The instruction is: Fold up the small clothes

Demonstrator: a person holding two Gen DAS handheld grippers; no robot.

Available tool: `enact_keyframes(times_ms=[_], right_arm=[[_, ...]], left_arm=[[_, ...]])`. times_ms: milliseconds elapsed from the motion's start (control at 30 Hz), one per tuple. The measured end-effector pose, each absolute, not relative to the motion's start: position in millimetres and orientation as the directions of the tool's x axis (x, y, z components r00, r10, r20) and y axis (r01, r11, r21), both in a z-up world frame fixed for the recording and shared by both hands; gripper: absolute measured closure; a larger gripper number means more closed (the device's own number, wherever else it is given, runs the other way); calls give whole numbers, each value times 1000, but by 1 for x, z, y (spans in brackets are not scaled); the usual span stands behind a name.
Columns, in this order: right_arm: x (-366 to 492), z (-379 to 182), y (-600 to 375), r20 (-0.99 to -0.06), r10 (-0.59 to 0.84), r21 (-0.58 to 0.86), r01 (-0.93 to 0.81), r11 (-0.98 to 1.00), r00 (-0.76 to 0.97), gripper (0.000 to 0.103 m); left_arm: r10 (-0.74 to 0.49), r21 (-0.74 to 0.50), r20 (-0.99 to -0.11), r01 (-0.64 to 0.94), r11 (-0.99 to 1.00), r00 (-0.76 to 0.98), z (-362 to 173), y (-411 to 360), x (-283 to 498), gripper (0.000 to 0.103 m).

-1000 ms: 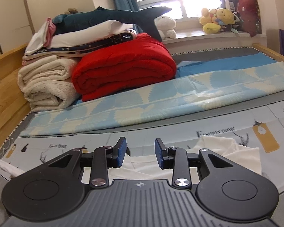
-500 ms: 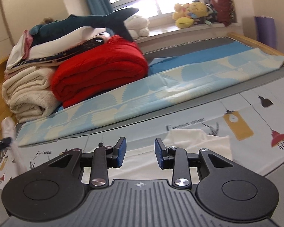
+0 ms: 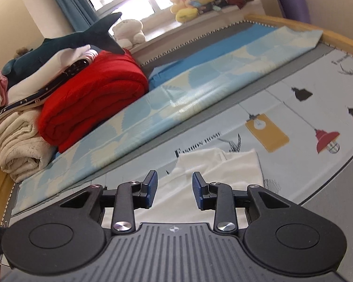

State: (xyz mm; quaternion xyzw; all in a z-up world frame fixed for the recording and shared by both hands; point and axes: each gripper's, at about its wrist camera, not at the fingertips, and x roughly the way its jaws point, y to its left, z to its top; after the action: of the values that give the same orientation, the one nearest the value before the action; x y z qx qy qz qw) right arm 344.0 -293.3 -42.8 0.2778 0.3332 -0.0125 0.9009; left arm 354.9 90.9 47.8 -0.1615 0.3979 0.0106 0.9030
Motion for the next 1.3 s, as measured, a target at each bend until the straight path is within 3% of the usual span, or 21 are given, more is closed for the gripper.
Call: enact_keyframes(times_ms=[100,167,433,700,833,900,967,1300], right_arm=[[353,-65,-288,-661,211,497,210,842,720,82],[360,-85,-282,-705,256,509,220,832,661,82],[378,-160,-251,-828,316,484,306,820,464,81],[383,-162,-227,-859,268,416,287,863,437,74],[385,-159,-224,-866,247,385,264,884,434,77],[384,-159,-223,-872,222,361,266,894,437,94],[385,-156,-226,-869,218,365,279,888,445,99],[388,-83,-245,-701,243,467,175,867,671,100]], left_arm=[[-9,-170,-834,-241,956,551,17,106,372,67],[-43,-232,-831,-274,933,555,9,125,385,67],[-37,-284,-818,-347,894,575,19,174,383,67],[-66,-324,-842,-404,855,535,11,200,380,67],[-79,-344,-829,-393,853,554,18,200,380,67],[-88,-349,-830,-390,852,550,17,199,381,67],[-94,-351,-832,-388,852,546,15,197,383,67],[-88,-344,-834,-389,854,544,15,197,384,67]])
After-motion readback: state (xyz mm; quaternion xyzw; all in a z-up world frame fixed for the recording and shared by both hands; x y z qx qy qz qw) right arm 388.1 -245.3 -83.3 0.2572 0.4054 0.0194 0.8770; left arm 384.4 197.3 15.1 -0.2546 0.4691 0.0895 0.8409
